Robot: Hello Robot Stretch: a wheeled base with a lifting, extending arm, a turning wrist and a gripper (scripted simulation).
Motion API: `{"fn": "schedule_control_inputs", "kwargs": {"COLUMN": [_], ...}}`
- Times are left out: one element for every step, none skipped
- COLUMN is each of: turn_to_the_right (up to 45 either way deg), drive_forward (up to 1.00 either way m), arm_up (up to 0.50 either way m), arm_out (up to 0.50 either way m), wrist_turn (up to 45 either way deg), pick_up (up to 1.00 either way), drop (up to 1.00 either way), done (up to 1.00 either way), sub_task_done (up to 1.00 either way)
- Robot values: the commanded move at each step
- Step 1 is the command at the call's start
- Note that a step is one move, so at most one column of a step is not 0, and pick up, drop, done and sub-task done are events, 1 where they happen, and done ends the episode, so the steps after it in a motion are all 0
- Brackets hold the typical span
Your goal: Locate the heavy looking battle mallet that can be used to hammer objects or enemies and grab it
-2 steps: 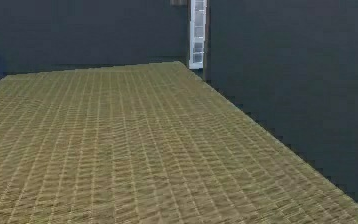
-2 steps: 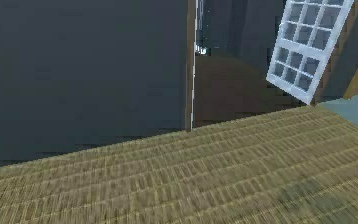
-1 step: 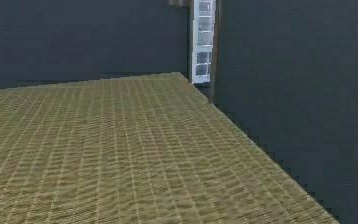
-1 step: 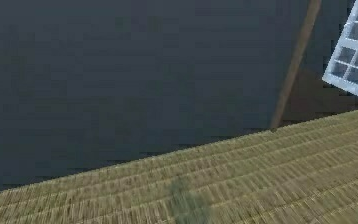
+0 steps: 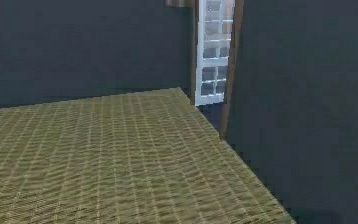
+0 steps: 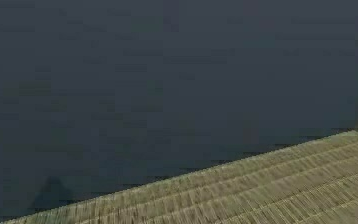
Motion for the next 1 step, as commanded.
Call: {"fn": "schedule_control_inputs", "kwargs": {"turn_to_the_right": [0.0], "drive_forward": [1.00], "arm_up": [0.00], "arm_out": [0.00], "wrist_turn": [0.0], "pick_up": [0.00], "drop": [0.00], "done": [0.00], "sub_task_done": [0.00]}}
